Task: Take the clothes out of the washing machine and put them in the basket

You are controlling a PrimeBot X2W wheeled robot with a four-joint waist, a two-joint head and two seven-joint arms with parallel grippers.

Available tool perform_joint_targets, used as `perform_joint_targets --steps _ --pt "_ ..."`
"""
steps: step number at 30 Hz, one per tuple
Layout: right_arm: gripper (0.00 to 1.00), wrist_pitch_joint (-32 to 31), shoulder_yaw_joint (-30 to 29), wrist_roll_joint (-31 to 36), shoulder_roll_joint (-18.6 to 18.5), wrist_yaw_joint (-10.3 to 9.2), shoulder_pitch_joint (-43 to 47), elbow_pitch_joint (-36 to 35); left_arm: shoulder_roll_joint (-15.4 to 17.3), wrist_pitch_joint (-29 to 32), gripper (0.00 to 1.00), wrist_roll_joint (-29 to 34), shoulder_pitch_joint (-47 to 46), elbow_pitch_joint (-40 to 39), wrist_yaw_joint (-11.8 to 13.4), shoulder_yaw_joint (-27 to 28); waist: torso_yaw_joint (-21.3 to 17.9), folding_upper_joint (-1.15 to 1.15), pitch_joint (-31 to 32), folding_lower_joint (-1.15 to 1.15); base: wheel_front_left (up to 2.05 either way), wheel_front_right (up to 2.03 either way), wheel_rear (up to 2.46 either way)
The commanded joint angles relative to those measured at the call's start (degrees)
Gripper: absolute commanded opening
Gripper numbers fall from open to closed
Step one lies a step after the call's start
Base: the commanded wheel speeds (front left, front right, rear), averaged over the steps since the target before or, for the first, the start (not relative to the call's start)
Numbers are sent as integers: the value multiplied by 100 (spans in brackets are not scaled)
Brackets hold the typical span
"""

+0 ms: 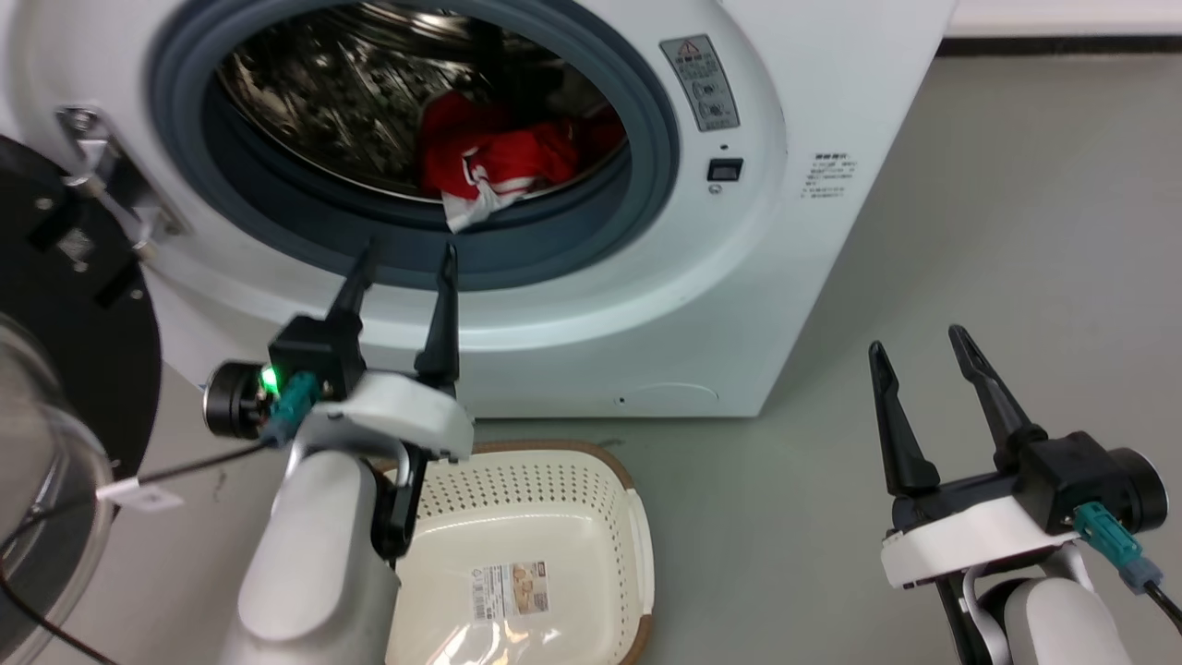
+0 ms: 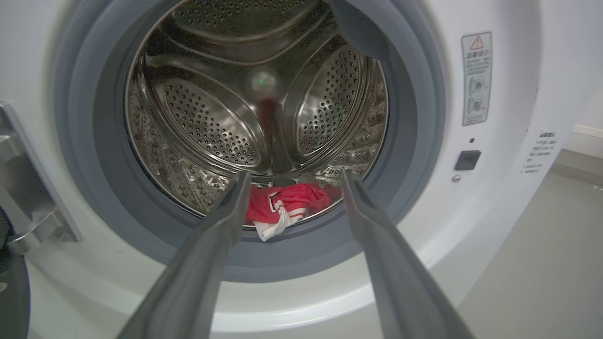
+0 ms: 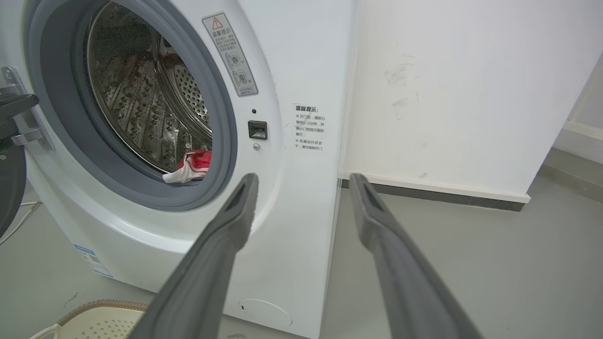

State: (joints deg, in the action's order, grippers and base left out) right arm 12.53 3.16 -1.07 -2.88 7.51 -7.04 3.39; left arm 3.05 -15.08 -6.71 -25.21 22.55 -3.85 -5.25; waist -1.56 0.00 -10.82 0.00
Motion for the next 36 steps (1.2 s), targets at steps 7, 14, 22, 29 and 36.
perform_joint_targets --steps 7,14,22,29,36 --pt "100 69 120 -124 3 -3 -347 -49 203 -14 100 -68 -1133 877 -117 182 -479 0 -768 0 0 0 0" --pt "100 171 243 -287 4 -4 -552 9 494 145 100 -152 -2309 1995 -194 214 -812 0 -1282 0 0 0 0" --pt "100 255 500 -580 5 -4 -787 155 935 811 100 -243 -3497 3030 -246 273 -1212 0 -1805 0 0 0 0" --pt "100 267 751 -824 5 -4 -1016 217 1402 1914 100 -320 -4293 3878 -217 316 -1526 0 -2103 0 0 0 0" --pt "100 270 874 -972 5 -4 -1071 197 1678 3126 100 -272 -4845 4473 -222 186 -1688 0 -2215 0 0 0 0"
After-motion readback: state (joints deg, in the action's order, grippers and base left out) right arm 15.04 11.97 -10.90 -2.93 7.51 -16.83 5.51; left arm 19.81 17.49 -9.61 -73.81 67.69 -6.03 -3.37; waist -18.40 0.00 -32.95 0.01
